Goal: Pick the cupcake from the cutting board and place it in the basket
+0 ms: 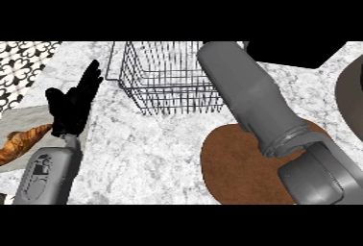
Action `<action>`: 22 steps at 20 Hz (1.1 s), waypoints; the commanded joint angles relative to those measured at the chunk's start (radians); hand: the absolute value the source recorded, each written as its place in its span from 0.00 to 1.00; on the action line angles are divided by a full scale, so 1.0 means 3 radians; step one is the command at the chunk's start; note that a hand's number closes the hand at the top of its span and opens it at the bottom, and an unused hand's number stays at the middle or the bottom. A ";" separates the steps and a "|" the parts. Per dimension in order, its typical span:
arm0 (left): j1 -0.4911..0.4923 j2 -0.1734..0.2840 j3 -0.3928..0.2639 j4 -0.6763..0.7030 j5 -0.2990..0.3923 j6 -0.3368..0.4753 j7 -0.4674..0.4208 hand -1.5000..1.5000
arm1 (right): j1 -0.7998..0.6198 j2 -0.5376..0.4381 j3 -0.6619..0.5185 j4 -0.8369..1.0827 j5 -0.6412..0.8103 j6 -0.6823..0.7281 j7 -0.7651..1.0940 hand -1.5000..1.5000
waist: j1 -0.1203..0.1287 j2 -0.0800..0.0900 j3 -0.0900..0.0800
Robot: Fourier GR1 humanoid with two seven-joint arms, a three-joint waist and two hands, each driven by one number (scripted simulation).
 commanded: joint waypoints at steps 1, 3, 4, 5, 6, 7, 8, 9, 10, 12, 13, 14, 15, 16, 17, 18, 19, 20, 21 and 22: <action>-0.0072 -0.0064 -0.0051 0.0064 -0.0041 0.0037 0.0002 0.50 | -0.0117 0.0017 -0.0001 -0.0001 -0.0007 0.0589 0.0415 1.00 | -0.0021 -0.0001 0.0003; -0.0015 -0.0099 -0.0054 0.0013 -0.0050 0.0084 -0.0014 0.50 | -0.0183 0.0017 -0.0149 -0.0001 -0.0159 0.0771 0.0404 1.00 | -0.0009 -0.0004 0.0004; -0.0066 -0.0049 -0.0026 0.0032 -0.0034 0.0050 0.0011 0.50 | -0.0093 0.0017 -0.0174 -0.0001 -0.0185 0.0842 0.0358 1.00 | -0.0029 0.0013 0.0004; -0.0026 -0.0010 -0.0024 -0.0016 -0.0019 0.0006 0.0035 0.50 | -0.0043 0.0017 -0.0234 -0.0001 -0.0248 0.0843 0.0337 1.00 | -0.0001 0.0014 0.0006; -0.0003 -0.0046 -0.0020 0.0010 -0.0030 0.0049 -0.0017 0.50 | -0.0006 0.0017 -0.0284 -0.0001 -0.0300 0.0901 0.0306 1.00 | -0.0020 0.0007 0.0005; -0.0027 0.0019 0.0001 -0.0038 -0.0011 0.0000 0.0021 0.50 | 0.0010 0.0017 -0.0335 -0.0001 -0.0353 0.0940 0.0300 1.00 | -0.0019 0.0001 0.0007; 0.0012 -0.0012 0.0004 0.0001 -0.0018 0.0028 -0.0038 0.50 | -0.0002 0.0017 -0.0369 -0.0001 -0.0389 0.0953 0.0288 1.00 | -0.0009 0.0014 0.0005; -0.0085 0.0003 0.0012 -0.0081 -0.0002 0.0033 0.0094 0.50 | 0.0014 0.0017 -0.0432 -0.0001 -0.0455 0.0981 0.0207 1.00 | -0.0065 -0.0006 0.0012; -0.0040 0.0070 0.0035 -0.0086 0.0009 -0.0023 0.0057 0.50 | 0.0068 0.0017 -0.0395 -0.0001 -0.0420 0.0964 0.0275 1.00 | 0.0000 0.0013 0.0008; 0.0060 0.0037 0.0026 -0.0083 0.0024 -0.0032 -0.0025 0.50 | 0.0108 0.0016 -0.0373 -0.0001 -0.0403 0.0917 0.0231 1.00 | -0.0026 0.0005 0.0008; -0.0108 0.0039 0.0061 -0.0022 0.0044 -0.0010 0.0094 0.50 | 0.0037 0.0016 -0.0410 -0.0001 -0.0441 0.0930 0.0241 1.00 | -0.0024 0.0027 0.0008; 0.0017 0.0007 -0.0014 -0.0071 -0.0040 0.0031 0.0058 0.50 | 0.0069 0.0016 -0.0387 -0.0001 -0.0420 0.0887 0.0259 1.00 | -0.0037 0.0007 0.0010; 0.0019 0.0024 0.0018 -0.0036 0.0031 -0.0046 -0.0024 0.50 | 0.0039 0.0016 -0.0372 -0.0001 -0.0407 0.0884 0.0260 1.00 | -0.0005 0.0011 0.0006; -0.0015 0.0003 0.0027 0.0026 -0.0015 0.0027 -0.0028 0.50 | 0.0034 0.0016 -0.0375 -0.0001 -0.0413 0.0941 0.0237 1.00 | -0.0062 0.0016 0.0007; 0.0120 -0.0004 0.0024 -0.0063 0.0025 -0.0008 -0.0049 0.50 | 0.0140 0.0016 -0.0353 -0.0001 -0.0394 0.0928 0.0226 1.00 | -0.0067 -0.0005 0.0009; -0.0073 -0.0056 -0.0023 -0.0008 -0.0023 0.0053 0.0061 0.50 | 0.0115 0.0016 -0.0355 -0.0001 -0.0397 0.0844 0.0256 1.00 | -0.0032 0.0013 0.0009; 0.0006 0.0016 0.0028 -0.0004 0.0006 -0.0002 0.0010 0.50 | 0.0097 0.0016 -0.0339 -0.0001 -0.0384 0.0920 0.0253 1.00 | -0.0057 0.0004 0.0009; 0.0037 0.0073 0.0096 0.0081 0.0033 -0.0038 -0.0102 0.50 | 0.0189 0.0016 -0.0335 -0.0001 -0.0382 0.0898 0.0198 1.00 | -0.0047 0.0015 0.0007; 0.0093 0.0059 0.0081 -0.0007 0.0008 0.0002 -0.0085 0.50 | 0.0198 0.0016 -0.0323 -0.0001 -0.0373 0.0877 0.0208 1.00 | -0.0103 -0.0002 0.0011; -0.0068 0.0046 0.0059 0.0004 0.0026 -0.0017 0.0009 0.50 | 0.0142 0.0016 -0.0348 -0.0001 -0.0400 0.0989 0.0255 1.00 | -0.0013 0.0014 0.0008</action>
